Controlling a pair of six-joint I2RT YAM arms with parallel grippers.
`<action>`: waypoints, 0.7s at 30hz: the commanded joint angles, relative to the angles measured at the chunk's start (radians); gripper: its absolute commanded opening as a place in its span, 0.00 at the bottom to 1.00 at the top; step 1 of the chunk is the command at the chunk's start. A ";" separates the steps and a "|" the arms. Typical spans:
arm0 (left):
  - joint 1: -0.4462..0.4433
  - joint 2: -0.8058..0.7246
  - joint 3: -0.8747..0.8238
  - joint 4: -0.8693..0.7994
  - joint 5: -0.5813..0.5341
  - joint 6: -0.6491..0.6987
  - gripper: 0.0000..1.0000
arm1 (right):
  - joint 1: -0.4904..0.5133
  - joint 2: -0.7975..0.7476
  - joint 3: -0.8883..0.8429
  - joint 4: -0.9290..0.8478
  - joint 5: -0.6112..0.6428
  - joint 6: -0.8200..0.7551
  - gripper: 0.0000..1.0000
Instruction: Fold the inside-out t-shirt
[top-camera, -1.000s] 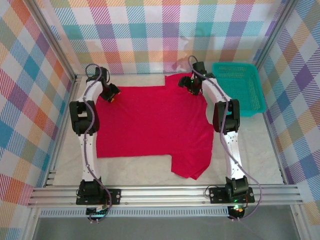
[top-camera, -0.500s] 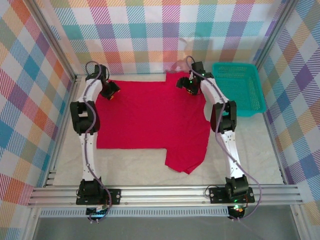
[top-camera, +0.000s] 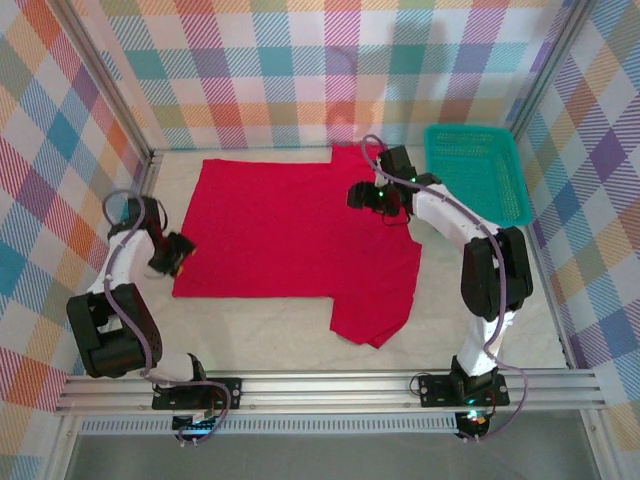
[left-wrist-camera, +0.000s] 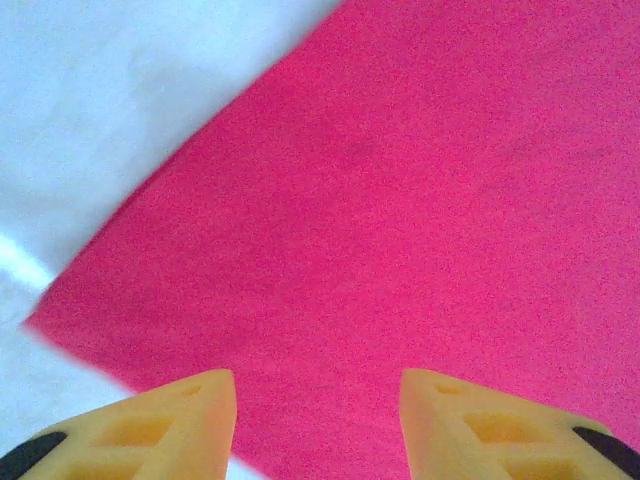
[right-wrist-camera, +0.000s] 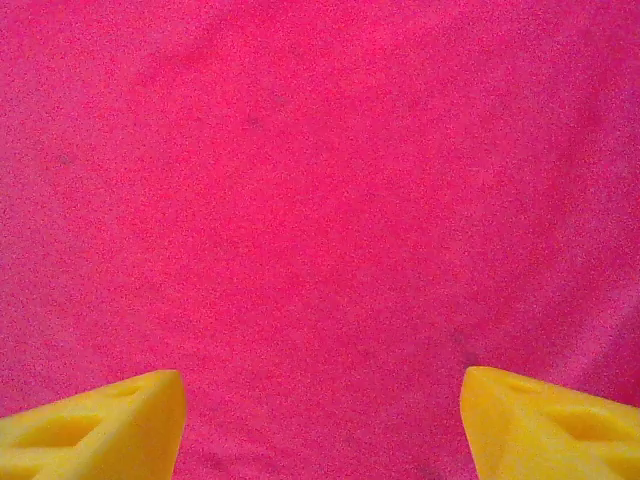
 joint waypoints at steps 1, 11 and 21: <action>0.031 -0.032 -0.080 0.009 -0.001 -0.017 0.46 | 0.003 -0.026 -0.074 0.003 0.049 -0.014 0.72; 0.097 -0.057 -0.154 0.052 -0.128 -0.066 0.49 | 0.003 -0.116 -0.194 0.002 0.034 -0.009 0.72; 0.131 -0.001 -0.233 0.179 -0.072 -0.094 0.45 | 0.003 -0.185 -0.228 -0.114 0.098 -0.014 0.72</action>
